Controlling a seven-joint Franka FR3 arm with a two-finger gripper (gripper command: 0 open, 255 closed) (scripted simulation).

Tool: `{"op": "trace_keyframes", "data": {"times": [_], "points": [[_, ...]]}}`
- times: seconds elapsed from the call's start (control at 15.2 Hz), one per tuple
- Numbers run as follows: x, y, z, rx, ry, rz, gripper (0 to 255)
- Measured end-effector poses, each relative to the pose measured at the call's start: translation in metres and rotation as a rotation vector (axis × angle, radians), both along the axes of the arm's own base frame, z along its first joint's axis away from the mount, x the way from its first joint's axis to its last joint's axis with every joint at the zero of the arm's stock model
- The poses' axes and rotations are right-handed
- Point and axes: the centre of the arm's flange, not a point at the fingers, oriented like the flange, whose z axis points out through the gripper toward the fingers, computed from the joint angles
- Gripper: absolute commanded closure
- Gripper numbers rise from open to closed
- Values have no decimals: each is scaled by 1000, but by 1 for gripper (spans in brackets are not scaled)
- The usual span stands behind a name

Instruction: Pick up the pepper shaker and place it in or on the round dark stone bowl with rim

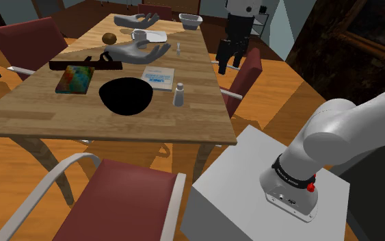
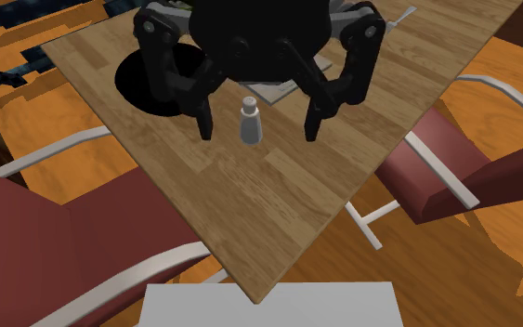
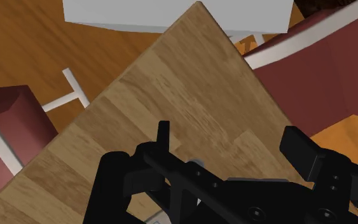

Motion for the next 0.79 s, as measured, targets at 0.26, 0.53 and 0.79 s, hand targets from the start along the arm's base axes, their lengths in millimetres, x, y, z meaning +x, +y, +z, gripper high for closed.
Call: {"op": "trace_keyframes", "data": {"times": [0.26, 0.53, 0.79], "points": [[40, -1, -28, 17, -15, -40, 0], [80, 2, -64, 33, -28, -80, 0], [120, 3, -94, 50, -43, -120, 0]]}}
